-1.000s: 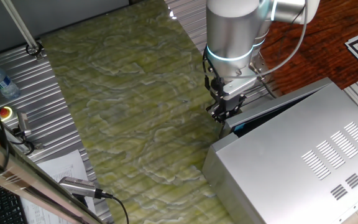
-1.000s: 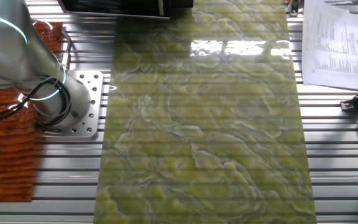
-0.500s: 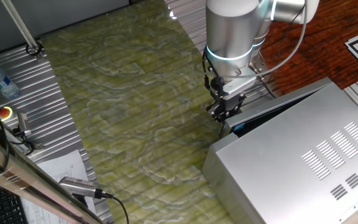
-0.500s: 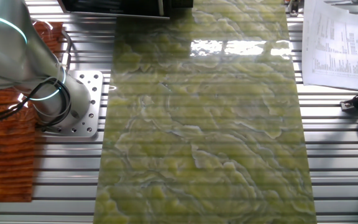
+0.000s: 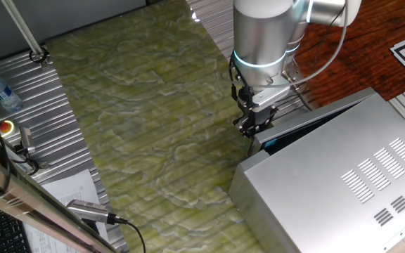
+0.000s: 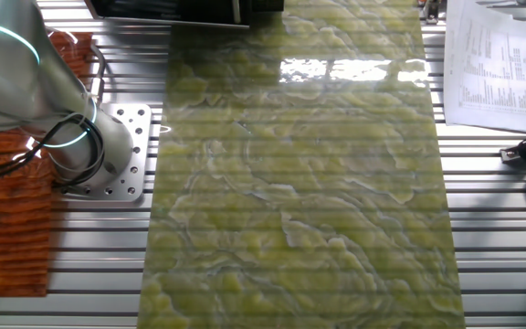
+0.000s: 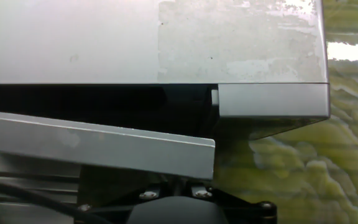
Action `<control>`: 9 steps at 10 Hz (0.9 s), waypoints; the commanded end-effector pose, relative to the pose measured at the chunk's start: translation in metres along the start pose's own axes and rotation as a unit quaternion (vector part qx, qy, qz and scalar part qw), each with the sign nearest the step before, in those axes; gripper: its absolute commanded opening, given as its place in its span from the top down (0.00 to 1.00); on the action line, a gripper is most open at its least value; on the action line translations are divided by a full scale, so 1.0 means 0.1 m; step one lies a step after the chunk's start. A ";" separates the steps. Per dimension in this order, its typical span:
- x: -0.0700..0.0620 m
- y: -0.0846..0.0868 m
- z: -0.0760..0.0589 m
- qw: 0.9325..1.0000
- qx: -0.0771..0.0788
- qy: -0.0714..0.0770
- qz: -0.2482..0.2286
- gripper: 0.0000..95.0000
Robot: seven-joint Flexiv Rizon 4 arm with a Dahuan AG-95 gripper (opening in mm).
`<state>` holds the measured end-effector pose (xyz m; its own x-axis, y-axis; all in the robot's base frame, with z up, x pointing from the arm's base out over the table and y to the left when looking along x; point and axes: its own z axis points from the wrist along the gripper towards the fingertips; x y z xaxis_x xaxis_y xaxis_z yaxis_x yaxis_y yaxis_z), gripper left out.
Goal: Open the microwave door
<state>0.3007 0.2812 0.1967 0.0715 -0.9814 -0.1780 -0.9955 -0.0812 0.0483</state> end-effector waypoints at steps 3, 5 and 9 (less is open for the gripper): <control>0.06 -0.04 -0.26 0.996 0.027 -0.040 0.073 0.00; 0.07 -0.03 -0.28 0.995 0.038 -0.041 0.079 0.00; 0.16 -0.02 -0.32 0.993 0.066 -0.027 0.091 0.00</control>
<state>0.3084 0.2626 0.2220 -0.1112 -0.9665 -0.2314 -0.9913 0.1243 -0.0431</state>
